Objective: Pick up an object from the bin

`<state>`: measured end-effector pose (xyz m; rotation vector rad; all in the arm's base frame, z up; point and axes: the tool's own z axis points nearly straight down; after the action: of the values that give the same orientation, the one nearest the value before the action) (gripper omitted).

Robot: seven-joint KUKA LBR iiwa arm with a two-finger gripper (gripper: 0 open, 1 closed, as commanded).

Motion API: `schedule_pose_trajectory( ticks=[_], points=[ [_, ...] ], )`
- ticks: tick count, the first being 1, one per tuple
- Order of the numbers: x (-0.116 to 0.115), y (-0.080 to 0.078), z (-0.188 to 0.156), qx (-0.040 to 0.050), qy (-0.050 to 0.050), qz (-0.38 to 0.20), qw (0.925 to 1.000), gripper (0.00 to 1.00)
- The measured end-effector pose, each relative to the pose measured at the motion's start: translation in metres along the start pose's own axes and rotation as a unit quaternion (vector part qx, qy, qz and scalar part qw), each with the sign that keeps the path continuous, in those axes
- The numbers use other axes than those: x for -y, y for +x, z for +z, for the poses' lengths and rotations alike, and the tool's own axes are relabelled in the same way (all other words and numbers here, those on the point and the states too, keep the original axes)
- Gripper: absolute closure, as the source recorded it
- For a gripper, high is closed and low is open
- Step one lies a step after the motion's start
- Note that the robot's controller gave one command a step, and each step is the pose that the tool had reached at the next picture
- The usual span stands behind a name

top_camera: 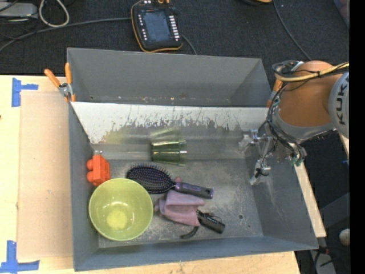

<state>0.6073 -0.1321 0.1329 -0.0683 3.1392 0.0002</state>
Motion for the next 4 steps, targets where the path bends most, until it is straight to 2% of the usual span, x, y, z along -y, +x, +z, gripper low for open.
schedule_pose_trajectory(
  ticks=[1, 2, 3, 4],
  points=[
    [-0.019, 0.025, 0.005, -0.0017, -0.001, -0.078, 0.9969, 0.00],
    [-0.052, 0.065, 0.043, -0.0030, -0.001, -0.056, 0.9984, 0.00],
    [-0.062, 0.089, 0.063, -0.0015, -0.001, -0.011, 0.9999, 1.00],
    [-0.063, 0.088, 0.063, -0.0013, -0.001, -0.012, 0.9999, 0.00]
  ],
)
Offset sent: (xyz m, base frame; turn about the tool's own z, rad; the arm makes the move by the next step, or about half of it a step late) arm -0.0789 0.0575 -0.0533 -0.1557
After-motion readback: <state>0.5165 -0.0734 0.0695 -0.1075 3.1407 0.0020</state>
